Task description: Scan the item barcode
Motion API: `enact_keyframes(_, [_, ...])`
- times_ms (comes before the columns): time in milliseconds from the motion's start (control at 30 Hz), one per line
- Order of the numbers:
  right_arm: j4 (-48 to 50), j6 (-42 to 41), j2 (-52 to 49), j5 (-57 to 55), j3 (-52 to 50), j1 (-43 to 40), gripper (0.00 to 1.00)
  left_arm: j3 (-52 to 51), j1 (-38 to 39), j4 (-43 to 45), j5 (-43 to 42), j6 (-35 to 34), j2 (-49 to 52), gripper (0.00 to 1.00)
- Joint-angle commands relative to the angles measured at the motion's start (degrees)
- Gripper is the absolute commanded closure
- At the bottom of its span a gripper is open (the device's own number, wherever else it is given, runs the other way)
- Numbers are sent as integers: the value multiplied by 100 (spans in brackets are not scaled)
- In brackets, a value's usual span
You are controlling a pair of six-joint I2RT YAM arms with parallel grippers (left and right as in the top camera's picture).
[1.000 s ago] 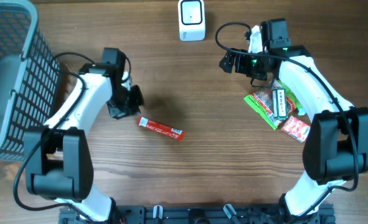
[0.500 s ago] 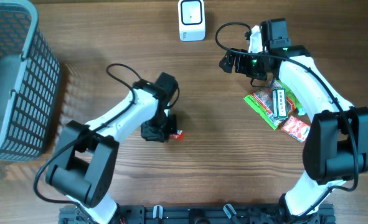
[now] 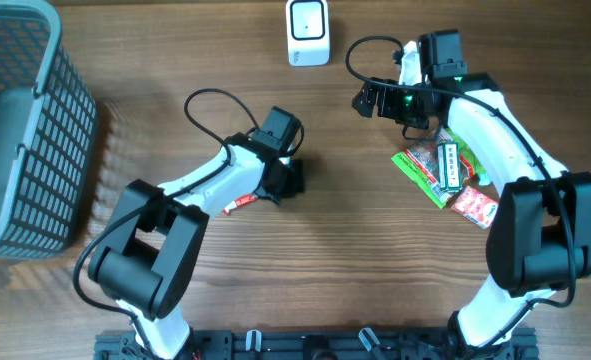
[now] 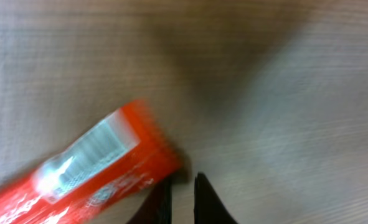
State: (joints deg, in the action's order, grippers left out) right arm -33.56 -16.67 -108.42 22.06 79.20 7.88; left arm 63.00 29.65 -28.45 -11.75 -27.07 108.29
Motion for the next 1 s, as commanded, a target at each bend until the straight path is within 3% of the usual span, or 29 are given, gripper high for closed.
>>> enact_keyframes(0, [13,-46,149,92,2,-9,0,-44,13,588,402,-42,334,87])
enact_keyframes(67, [11,-46,149,92,2,-9,0,-44,7,935,413,-42,411,87])
enact_keyframes(167, [13,-46,149,92,2,-9,0,144,-59,1078,221,22,297,93])
enact_keyframes(333, [13,-46,149,90,2,-9,0,1082,-380,-275,-140,494,-380,83])
enact_keyframes(467, [13,-44,149,92,2,-9,0,1449,-946,-1816,442,1172,-654,65])
enact_keyframes(567, [13,-46,149,92,2,-9,0,1443,-1392,-2544,955,1480,-616,63])
enact_keyframes(600, [13,-46,149,92,2,-9,0,1399,-1567,-2708,1169,1491,-601,64])
enact_keyframes(667, [13,-44,149,92,2,-9,0,1200,-1891,-2688,1290,1458,-595,93])
enact_keyframes(700, [13,-44,149,92,2,-9,0,1064,-1991,-2599,1290,1419,-592,96])
enact_keyframes(967, [13,-46,149,92,2,-9,0,-533,-1974,-1412,719,1119,-581,95])
